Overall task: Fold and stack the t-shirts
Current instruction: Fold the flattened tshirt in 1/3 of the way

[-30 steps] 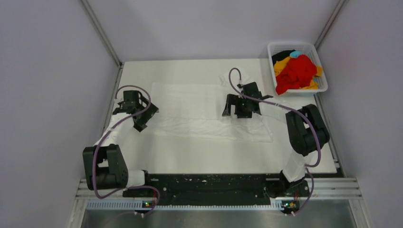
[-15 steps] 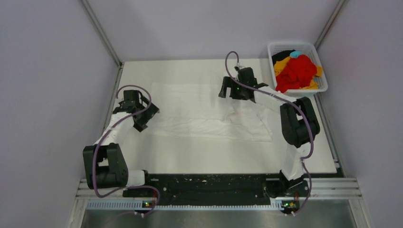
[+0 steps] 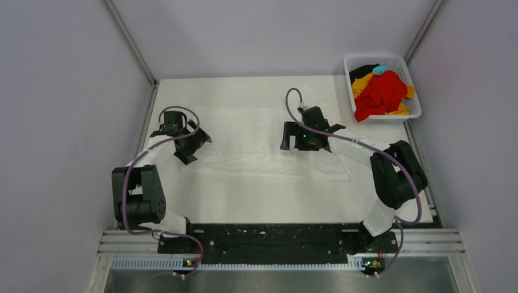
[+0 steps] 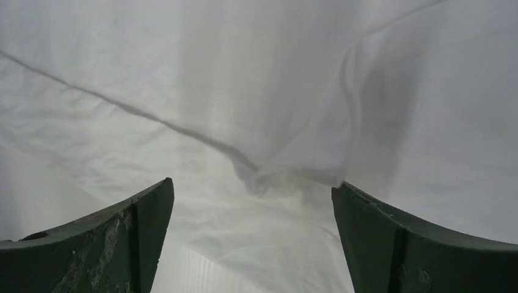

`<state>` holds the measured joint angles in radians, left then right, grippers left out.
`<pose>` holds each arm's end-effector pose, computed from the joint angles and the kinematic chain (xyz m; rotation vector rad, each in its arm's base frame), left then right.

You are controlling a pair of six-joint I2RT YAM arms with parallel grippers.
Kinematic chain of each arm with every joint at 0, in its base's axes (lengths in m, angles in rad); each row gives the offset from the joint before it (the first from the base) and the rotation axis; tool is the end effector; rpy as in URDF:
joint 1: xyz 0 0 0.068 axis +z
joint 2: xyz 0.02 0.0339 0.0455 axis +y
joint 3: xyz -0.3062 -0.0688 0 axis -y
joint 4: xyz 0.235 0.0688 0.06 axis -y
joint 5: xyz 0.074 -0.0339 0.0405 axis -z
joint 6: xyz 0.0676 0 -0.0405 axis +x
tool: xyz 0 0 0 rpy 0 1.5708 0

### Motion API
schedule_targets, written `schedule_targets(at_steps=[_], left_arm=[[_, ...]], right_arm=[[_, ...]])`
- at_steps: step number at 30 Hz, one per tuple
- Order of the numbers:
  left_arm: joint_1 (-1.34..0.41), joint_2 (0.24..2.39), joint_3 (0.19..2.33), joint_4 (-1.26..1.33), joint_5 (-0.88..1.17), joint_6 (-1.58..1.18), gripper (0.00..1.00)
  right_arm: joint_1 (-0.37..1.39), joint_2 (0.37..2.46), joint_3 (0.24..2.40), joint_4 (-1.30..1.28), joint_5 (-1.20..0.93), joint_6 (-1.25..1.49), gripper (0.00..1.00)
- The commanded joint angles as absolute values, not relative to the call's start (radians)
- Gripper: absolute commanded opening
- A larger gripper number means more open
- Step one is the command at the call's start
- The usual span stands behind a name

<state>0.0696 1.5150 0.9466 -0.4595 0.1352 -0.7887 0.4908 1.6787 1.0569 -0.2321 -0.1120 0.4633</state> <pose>0.3060 0.0122 0.2226 -1.0564 2.4285 -0.4271 0.3243 0.1819 0.2234 -0.0868 2.4970 0.5541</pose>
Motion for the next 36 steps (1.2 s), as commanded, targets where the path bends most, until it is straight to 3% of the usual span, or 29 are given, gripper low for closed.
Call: schedule_targets(at_steps=[1,6,10,19,26,36], left_arm=[[0.066,1.497,0.984,-0.445,0.144,-0.768,0.99],[0.067,1.450,0.975,-0.492,0.103,-0.759,0.99],[0.066,1.421,0.975,-0.498,0.095,-0.745,0.99],[0.051,1.566,1.021,-0.359,0.280,-0.748,0.99],[0.044,1.683,0.987,-0.340,0.308,-0.744,0.99],[0.044,1.438,0.685,-0.436,0.168,-0.762,0.99]], right_arm=[[0.551,1.772,1.181,-0.220,-0.081,0.500,0.99],[0.557,1.947,1.403,-0.219,-0.045,0.501,0.99],[0.558,1.967,1.460,-0.263,-0.023,0.483,0.99],[0.556,1.670,1.100,-0.254,0.097,0.484,0.99],[0.549,1.585,0.909,-0.248,0.101,0.514,0.99],[0.560,1.374,0.682,-0.364,0.005,0.529,0.99]])
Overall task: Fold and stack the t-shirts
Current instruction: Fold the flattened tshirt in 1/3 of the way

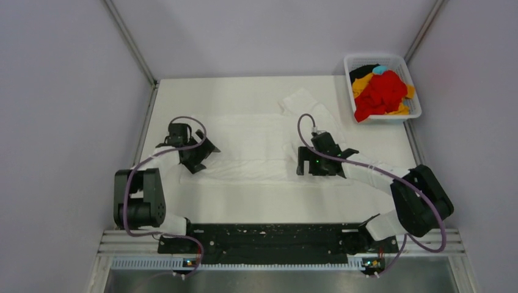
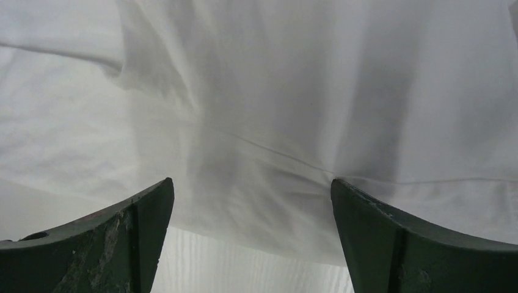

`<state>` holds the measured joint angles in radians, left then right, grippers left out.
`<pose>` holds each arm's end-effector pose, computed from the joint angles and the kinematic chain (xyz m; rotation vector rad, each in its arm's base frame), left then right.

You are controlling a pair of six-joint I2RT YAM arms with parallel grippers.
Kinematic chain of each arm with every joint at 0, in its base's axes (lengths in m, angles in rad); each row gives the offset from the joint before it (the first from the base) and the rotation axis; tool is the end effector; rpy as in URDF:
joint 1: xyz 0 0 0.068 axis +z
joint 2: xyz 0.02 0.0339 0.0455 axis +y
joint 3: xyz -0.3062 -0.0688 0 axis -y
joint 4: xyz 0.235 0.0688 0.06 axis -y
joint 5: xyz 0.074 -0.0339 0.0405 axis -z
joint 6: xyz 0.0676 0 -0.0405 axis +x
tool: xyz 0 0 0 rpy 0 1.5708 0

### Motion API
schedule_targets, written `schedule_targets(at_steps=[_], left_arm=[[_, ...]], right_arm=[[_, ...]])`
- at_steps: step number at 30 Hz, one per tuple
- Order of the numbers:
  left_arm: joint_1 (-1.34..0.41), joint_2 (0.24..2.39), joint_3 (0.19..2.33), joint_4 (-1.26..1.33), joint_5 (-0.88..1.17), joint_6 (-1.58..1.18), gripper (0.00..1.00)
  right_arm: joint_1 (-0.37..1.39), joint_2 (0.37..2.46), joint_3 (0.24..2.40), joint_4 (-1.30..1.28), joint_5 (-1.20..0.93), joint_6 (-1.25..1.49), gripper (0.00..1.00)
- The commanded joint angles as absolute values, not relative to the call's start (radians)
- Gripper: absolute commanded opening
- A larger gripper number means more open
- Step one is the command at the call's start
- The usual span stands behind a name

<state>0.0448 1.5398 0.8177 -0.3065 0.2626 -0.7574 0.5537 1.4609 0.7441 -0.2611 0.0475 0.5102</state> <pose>0.2989 -0.0042 0.1899 -0.9498 2.4900 -0.5878 0.2416 0.1456 0.1913 -0.0375 2.5854 0.3476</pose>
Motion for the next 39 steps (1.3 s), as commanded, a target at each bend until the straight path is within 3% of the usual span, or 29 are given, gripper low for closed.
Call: schedule_targets(at_steps=[1,7,12,18,30,34,39], left_arm=[[0.043,1.393,0.649,-0.453,0.163,-0.776,0.99],[0.044,1.139,0.474,-0.534,0.149,-0.835,0.99],[0.043,1.056,0.386,-0.528,0.162,-0.850,0.99],[0.044,1.030,0.422,-0.558,0.127,-0.840,0.99],[0.044,0.969,0.443,-0.622,0.046,-0.825,0.99],[0.044,0.993,0.478,-0.587,0.044,-0.820,0.99],[0.045,1.002,0.630,-0.559,0.009,-0.805,0.99]], right_arm=[[0.563,1.353,0.667,-0.380,0.005,0.533,0.99],[0.572,1.221,0.603,-0.475,-0.040,0.596,0.99],[0.629,1.131,0.525,-0.520,-0.093,0.693,0.99],[0.716,1.028,0.456,-0.598,-0.113,0.802,0.99],[0.726,0.962,0.418,-0.659,-0.142,0.828,0.99],[0.731,0.959,0.475,-0.681,-0.085,0.808,0.99],[0.731,1.020,0.713,-0.702,0.077,0.707,0.99]])
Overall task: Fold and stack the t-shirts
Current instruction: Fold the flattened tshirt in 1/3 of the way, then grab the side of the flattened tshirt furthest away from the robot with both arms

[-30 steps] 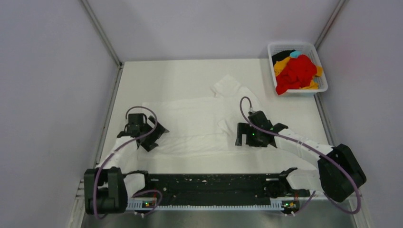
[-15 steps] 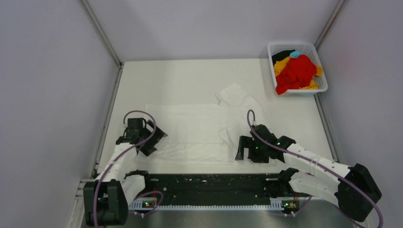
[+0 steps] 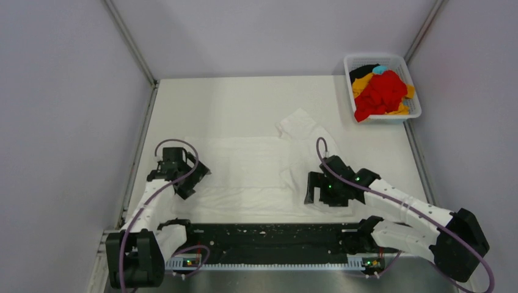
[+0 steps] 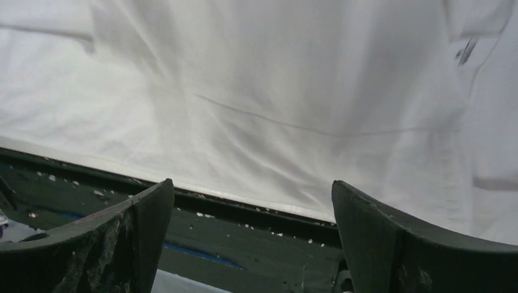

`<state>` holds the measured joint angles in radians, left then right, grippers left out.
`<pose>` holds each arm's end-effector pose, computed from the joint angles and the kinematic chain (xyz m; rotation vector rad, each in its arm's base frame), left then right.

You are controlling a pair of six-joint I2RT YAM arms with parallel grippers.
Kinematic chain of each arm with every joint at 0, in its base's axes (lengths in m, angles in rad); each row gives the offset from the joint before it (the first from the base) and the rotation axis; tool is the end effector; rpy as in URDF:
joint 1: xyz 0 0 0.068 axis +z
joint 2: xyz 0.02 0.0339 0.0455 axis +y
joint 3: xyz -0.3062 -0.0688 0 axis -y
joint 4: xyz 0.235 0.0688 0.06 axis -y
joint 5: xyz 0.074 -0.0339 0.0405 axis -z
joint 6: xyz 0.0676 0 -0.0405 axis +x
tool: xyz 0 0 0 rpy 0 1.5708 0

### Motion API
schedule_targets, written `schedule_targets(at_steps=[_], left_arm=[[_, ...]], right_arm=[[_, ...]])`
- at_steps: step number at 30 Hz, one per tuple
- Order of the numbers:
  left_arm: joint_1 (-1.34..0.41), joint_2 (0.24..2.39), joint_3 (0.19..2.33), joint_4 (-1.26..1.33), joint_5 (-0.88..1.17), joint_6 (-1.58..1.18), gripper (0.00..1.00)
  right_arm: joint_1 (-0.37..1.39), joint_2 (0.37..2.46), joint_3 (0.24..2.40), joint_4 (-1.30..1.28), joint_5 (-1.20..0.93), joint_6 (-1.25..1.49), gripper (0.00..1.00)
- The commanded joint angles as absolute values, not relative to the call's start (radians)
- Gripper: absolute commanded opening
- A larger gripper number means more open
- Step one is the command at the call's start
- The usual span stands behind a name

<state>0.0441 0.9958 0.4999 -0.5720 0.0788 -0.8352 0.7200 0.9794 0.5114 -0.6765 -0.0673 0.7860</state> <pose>0.1569 0.0016 0.1875 -1.1178 2.4405 -0.3633 0.1057 0.0987 0.1864 0.0729 2.8344 0.4893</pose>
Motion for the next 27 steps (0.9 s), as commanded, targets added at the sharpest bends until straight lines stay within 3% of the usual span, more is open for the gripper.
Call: schedule_targets(at_steps=[1,5,14,23,27], left_arm=[[0.046,1.012,0.663,-0.557,-0.028,-0.799,0.99],[0.047,1.089,0.776,-0.531,-0.152,-0.745,0.99],[0.095,1.523,1.168,-0.535,-0.238,-0.614,0.97],[0.113,1.935,1.526,-0.657,-0.194,-0.543,0.83],[0.118,2.017,1.574,-0.678,-0.213,-0.528,0.75]], right_arm=[[0.730,1.038,0.768,-0.694,0.120,0.687,0.99],[0.718,1.131,0.870,-0.549,0.317,0.644,0.99],[0.599,1.304,0.996,-0.306,0.290,0.563,0.99],[0.548,1.354,0.990,-0.298,0.247,0.543,0.99],[0.537,1.353,0.975,-0.298,0.258,0.541,0.99]])
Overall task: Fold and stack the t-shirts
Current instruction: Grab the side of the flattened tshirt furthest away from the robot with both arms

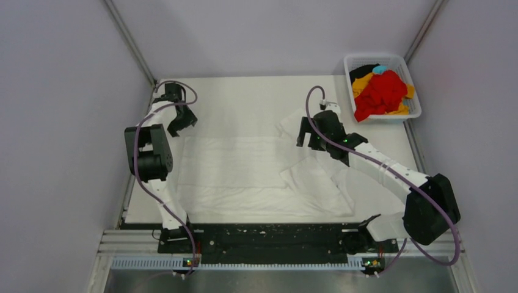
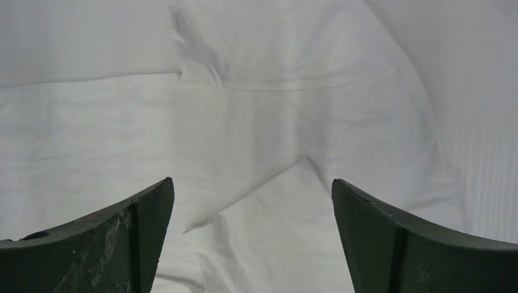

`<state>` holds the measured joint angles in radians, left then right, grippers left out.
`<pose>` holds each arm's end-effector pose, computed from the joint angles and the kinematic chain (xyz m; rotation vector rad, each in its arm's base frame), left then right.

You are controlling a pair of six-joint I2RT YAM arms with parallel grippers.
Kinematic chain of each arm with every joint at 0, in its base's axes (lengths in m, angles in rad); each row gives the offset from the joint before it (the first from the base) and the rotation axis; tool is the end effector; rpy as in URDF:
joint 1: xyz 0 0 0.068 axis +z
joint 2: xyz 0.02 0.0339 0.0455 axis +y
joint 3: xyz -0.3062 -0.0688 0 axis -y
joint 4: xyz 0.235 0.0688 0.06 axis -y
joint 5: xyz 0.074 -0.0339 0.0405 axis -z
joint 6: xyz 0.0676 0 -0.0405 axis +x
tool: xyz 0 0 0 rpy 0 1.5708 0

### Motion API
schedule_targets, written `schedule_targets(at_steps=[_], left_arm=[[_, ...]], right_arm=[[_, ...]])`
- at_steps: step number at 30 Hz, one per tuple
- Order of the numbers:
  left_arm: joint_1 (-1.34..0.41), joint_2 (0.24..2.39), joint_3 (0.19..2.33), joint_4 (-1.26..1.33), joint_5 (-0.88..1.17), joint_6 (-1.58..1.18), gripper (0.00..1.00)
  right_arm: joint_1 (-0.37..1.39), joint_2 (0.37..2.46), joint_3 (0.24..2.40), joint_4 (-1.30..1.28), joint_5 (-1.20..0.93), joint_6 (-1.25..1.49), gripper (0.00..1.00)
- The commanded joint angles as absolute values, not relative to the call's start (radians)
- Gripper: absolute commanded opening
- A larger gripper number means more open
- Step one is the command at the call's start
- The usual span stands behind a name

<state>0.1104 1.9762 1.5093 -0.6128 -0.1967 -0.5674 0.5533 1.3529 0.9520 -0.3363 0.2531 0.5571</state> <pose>0.4396 0.0620 0.2190 -0.9316 2.4481 0.1030 0.2614 0.1416 0.2823 0.1335 2.2922 0.2871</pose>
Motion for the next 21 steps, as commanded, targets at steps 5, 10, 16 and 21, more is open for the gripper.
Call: schedule_targets(at_steps=[5,10,16,21], left_arm=[[0.121,2.058,1.566,-0.656,-0.185,-0.530,0.66],[0.120,2.071,1.546,-0.666,-0.149,-0.535,0.56],[0.119,2.064,1.480,-0.659,-0.159,-0.536,0.44],[0.118,2.048,1.438,-0.664,-0.145,-0.538,0.32]], right_arm=[[0.532,1.351,0.962,-0.297,0.253,0.549,0.99],[0.531,1.358,0.947,-0.299,0.267,0.551,0.99],[0.529,1.366,0.945,-0.301,0.267,0.552,0.99],[0.528,1.393,0.963,-0.310,0.276,0.539,0.99]])
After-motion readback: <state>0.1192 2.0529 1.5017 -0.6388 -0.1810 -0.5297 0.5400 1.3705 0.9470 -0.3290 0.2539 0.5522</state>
